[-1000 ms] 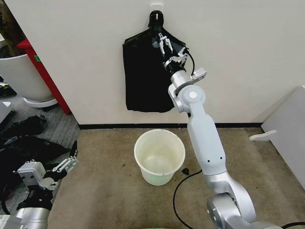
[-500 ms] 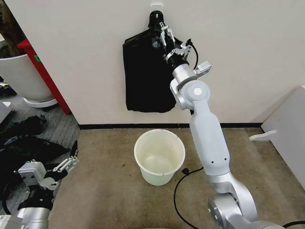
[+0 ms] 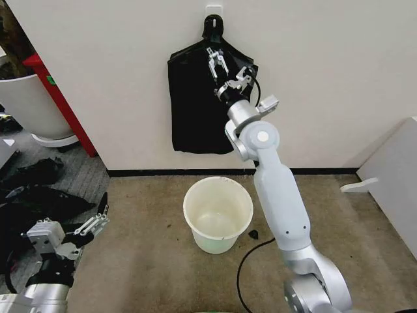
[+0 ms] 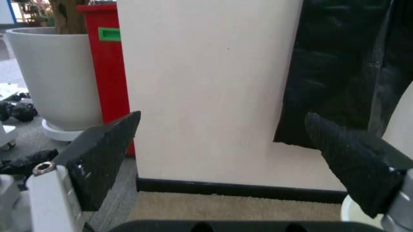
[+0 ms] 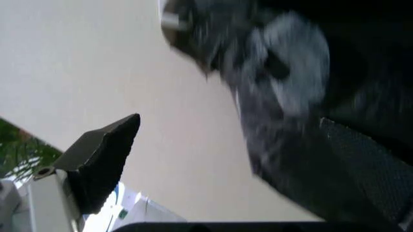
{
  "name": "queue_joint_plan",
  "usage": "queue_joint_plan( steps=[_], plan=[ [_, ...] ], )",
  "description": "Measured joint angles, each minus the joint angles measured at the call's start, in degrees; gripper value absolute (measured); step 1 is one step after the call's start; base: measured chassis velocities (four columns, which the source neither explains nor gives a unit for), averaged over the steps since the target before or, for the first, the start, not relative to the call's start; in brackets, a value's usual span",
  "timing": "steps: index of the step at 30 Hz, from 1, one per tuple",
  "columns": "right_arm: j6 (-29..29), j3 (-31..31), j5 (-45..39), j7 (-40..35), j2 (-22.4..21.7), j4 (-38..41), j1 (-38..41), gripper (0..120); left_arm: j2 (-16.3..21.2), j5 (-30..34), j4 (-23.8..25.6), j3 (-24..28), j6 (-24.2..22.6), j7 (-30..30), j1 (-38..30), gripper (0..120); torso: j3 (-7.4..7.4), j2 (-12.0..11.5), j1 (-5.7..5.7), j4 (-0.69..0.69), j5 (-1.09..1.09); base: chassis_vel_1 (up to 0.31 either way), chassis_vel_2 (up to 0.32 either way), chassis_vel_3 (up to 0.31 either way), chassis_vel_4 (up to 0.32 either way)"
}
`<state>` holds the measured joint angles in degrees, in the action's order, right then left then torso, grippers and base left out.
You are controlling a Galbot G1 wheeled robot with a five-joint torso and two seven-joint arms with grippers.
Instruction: Place the garbage bag over the trash bin.
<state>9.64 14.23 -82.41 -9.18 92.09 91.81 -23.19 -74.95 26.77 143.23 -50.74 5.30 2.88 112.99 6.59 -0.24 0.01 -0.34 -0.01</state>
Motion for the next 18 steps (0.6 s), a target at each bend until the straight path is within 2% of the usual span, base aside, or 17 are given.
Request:
queue_joint_plan(
  steps=[6, 18],
  plan=[
    [-0.67, -0.14, 3.42, 1.98, 0.0, -2.83, 1.27, 100, -0.1, 0.0, 0.01, -0.03, 0.03, 0.0, 0.02, 100, 0.0, 0.0, 0.0, 0.0, 0.01, 0.0, 0.0, 0.0, 0.0],
    [-0.88, -0.25, 4.57, 2.15, -0.73, -1.05, 1.87, 100, -0.26, -0.13, 0.0, 0.3, 0.24, -0.28, -0.27, 100, 0.0, 0.0, 0.0, 0.0, 0.01, 0.0, 0.0, 0.0, 0.0]
  ],
)
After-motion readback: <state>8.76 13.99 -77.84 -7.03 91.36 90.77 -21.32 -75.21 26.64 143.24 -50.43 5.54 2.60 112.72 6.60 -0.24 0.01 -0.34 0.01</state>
